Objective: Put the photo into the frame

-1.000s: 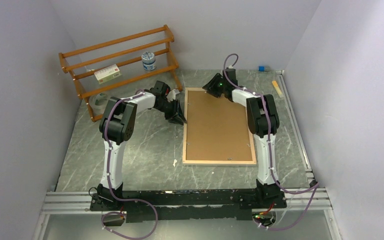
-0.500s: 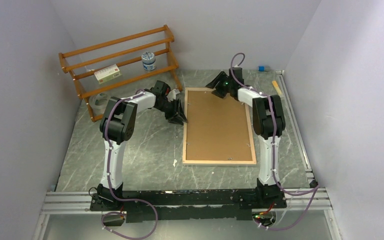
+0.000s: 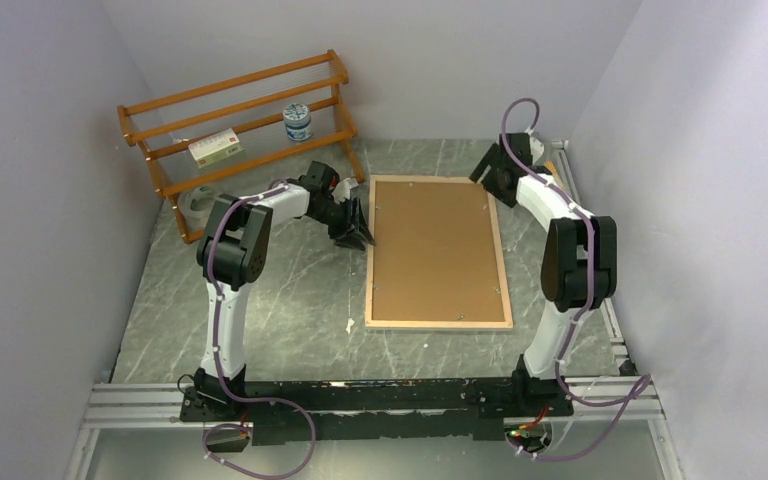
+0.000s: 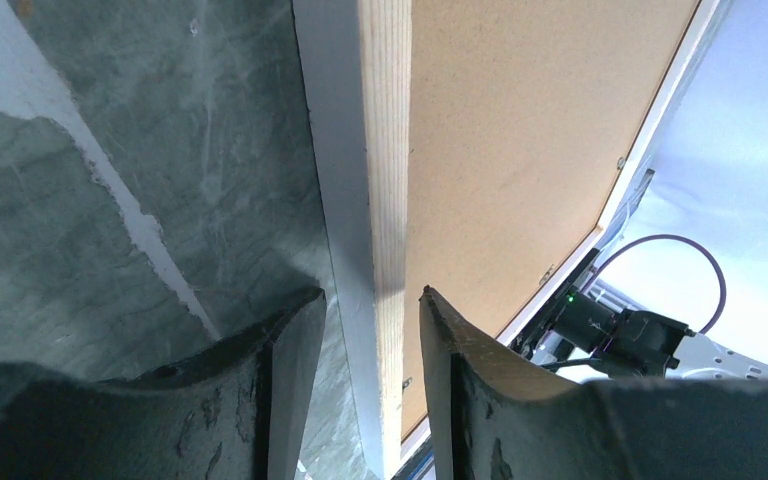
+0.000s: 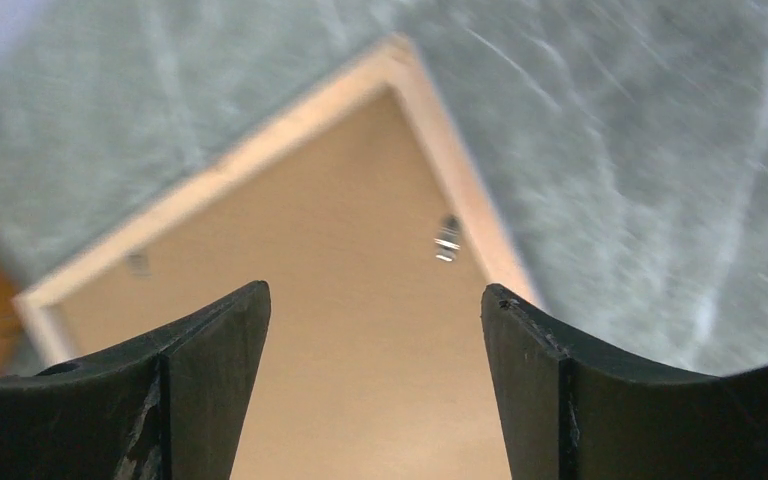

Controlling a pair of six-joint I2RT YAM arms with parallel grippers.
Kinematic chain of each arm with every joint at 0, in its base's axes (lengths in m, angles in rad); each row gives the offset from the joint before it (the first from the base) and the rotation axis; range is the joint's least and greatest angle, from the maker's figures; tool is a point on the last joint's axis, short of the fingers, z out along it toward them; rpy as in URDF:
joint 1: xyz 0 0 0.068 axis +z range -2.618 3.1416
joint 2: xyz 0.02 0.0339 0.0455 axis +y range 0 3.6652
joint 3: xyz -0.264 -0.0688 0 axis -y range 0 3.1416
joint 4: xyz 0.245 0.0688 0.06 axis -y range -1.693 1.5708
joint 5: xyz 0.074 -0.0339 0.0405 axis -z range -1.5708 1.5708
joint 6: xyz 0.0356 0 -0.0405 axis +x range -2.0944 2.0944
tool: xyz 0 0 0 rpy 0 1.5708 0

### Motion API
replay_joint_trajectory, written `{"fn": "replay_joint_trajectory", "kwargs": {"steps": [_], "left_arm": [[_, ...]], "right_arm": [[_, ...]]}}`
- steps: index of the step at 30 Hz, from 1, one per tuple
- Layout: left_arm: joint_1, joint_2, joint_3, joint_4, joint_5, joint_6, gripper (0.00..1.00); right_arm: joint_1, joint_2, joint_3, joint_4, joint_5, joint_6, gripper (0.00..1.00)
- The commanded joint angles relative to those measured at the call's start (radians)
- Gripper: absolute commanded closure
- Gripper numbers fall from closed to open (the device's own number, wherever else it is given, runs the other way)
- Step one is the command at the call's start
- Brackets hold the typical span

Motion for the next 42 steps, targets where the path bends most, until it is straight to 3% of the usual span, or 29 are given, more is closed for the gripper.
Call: {"fn": "replay_joint_trajectory", "kwargs": {"steps": [1,9,19,30,42], "left_arm": [[0.011,0.028,-0.047,-0.059,-0.162,0.076,0.51],[0.011,0.029,-0.059,-0.051,-0.158,0.076,0.51],[0.012,0.037,-0.054,-0.055,-0.163,0.082,0.51],[0.013,0.039,-0.060,-0.054,-0.163,0.083,0.52],[0.013,0.040,-0.065,-0.047,-0.160,0.081,0.52]], "right_arm": [[-0.032,0.041,-0.027,-0.116,0.140,-0.059,0.19],[-0.036,0.142,0.042,-0.133,0.113,-0.100,0.27],[-0.037,0.231,0.138,-0.152,0.124,-0.121,0.29],[-0.039,0.261,0.148,-0.172,0.105,-0.155,0.51],[-0.047,0.213,0.096,-0.163,-0.041,-0.186,0.67]]}}
